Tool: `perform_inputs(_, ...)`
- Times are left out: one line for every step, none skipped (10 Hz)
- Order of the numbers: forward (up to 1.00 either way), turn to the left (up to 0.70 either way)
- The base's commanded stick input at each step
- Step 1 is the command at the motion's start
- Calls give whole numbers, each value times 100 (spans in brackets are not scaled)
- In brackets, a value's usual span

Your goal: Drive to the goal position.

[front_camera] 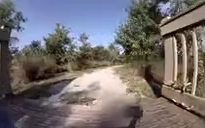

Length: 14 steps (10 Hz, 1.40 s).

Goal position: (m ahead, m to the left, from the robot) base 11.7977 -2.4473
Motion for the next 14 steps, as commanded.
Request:
perform_inputs(57, 0)
perform_inputs(50, 0)
perform_inputs(50, 0)
perform_inputs(50, 0)
perform_inputs(50, 0)
perform_inputs(50, 0)
perform_inputs(50, 0)
perform_inputs(50, 0)
perform_inputs(54, 0)
perform_inputs(70, 0)
perform_inputs(70, 0)
perform_inputs(70, 0)
perform_inputs(85, 0)
perform_inputs(85, 0)
